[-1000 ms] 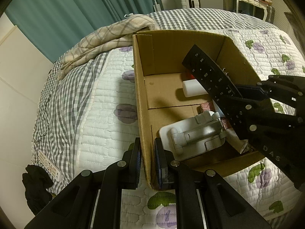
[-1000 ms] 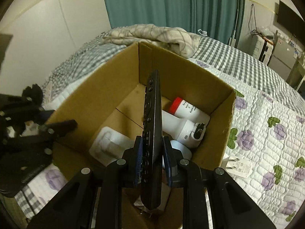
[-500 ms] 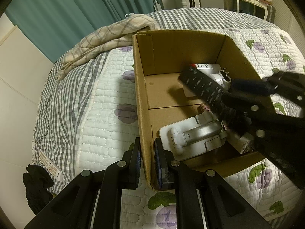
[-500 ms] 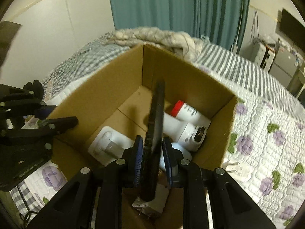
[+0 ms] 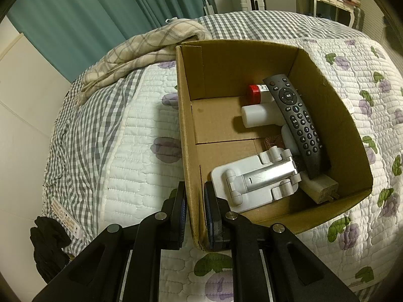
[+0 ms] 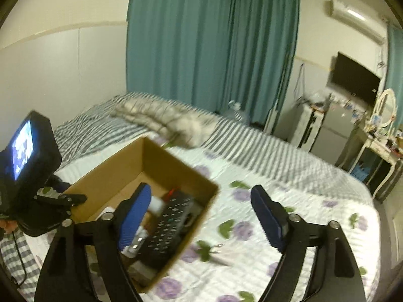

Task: Organize rigid objects
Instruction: 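Move the right tool back and grasp the white power adapter, then lower the white adapter into the box and release with the right tool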

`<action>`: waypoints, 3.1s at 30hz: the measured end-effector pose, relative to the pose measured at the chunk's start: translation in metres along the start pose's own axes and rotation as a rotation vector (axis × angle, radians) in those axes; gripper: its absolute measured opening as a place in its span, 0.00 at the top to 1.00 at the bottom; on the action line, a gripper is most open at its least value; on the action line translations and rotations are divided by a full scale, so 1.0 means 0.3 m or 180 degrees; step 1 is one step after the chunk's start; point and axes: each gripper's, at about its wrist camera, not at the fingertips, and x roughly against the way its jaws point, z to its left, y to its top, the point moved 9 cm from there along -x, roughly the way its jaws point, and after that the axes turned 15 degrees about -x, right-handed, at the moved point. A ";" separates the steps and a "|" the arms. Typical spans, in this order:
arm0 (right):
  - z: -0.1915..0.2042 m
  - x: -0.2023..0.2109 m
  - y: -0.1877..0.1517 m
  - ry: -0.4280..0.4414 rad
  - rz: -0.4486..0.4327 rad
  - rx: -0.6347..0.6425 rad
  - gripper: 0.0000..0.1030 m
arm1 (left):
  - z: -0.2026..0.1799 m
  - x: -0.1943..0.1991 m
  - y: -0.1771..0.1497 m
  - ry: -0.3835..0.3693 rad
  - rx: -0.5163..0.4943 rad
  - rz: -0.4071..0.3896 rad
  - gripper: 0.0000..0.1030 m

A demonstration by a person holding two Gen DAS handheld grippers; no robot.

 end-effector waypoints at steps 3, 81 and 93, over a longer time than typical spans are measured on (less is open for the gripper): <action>-0.044 0.028 0.007 -0.0075 -0.0083 0.0019 0.10 | 0.000 -0.001 0.000 0.0002 -0.0001 0.0000 0.87; -0.190 -0.185 -0.186 -0.0153 0.0426 -0.0265 0.48 | -0.010 0.005 -0.002 0.0026 0.0001 0.0019 0.87; 0.082 -0.130 -0.067 0.0378 0.0443 -0.0107 0.48 | -0.013 0.004 0.004 0.0037 -0.0004 0.0023 0.87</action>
